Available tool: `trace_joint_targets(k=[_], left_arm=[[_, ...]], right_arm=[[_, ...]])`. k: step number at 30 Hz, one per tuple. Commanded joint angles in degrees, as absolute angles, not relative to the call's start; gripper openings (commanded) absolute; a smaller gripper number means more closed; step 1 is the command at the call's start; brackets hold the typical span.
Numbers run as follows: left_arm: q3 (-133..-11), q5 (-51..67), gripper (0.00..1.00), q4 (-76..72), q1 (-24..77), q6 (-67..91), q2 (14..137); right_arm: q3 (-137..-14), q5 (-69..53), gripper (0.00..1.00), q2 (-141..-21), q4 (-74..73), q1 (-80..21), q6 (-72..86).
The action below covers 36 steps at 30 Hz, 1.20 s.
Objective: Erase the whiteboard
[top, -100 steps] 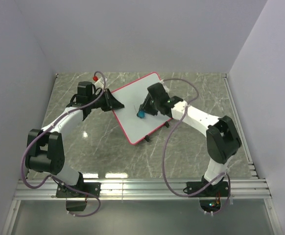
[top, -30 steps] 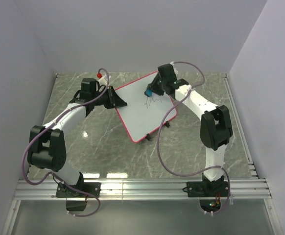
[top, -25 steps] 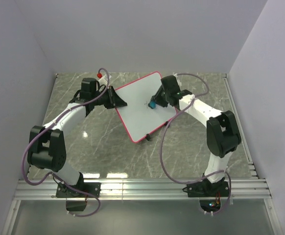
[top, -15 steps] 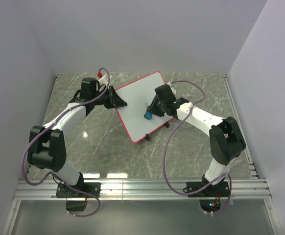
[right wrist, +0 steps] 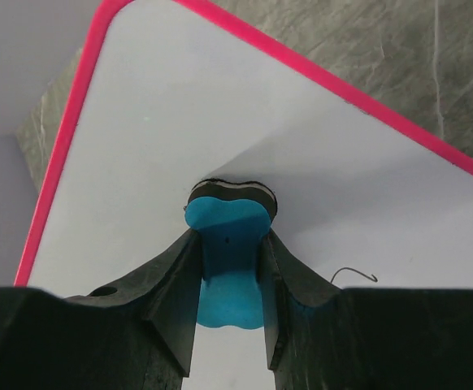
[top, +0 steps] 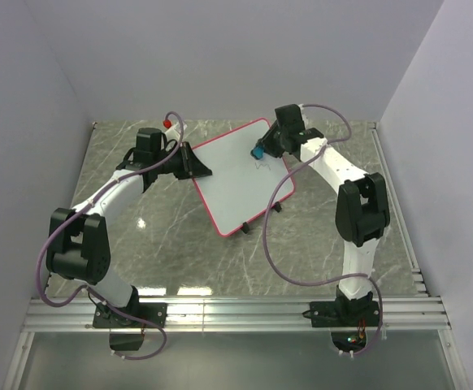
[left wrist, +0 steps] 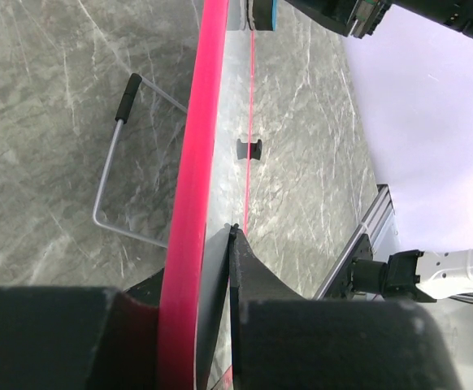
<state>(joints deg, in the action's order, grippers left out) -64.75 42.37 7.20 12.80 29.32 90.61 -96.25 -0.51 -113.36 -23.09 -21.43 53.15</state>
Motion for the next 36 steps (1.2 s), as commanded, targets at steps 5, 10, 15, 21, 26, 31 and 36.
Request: trace_joint_targets(k=[5, 10, 15, 21, 26, 31, 36], left_arm=[[-65.7, 43.0, 0.0, 13.8, 14.9, 24.5, 91.7], [-66.1, 43.2, 0.0, 13.7, 14.9, 24.4, 92.3], [-66.2, 43.2, 0.0, 13.9, 14.9, 24.2, 92.4], [-65.4, 43.3, 0.0, 13.6, 14.9, 24.2, 92.1], [-66.2, 43.2, 0.0, 14.4, 15.0, 23.8, 92.1], [-66.9, 43.2, 0.0, 15.1, 15.1, 23.6, 92.2], [-67.1, 43.0, 0.0, 15.3, 15.1, 23.6, 92.0]], right_arm=[[-82.8, -3.7, 0.0, -107.7, -18.5, -25.4, 55.8], [-70.9, -6.1, 0.0, -102.7, -12.8, -30.3, 59.2], [-63.0, -7.9, 0.0, -99.5, -10.1, -30.9, 61.5], [-68.3, -6.2, 0.0, -101.7, -11.5, -26.3, 60.7], [-79.1, -6.2, 0.0, -106.8, -14.8, -21.3, 60.4], [-87.2, -5.5, 0.0, -110.5, -17.5, -18.6, 59.5], [-84.7, -5.8, 0.0, -111.4, -17.1, -17.8, 59.5]])
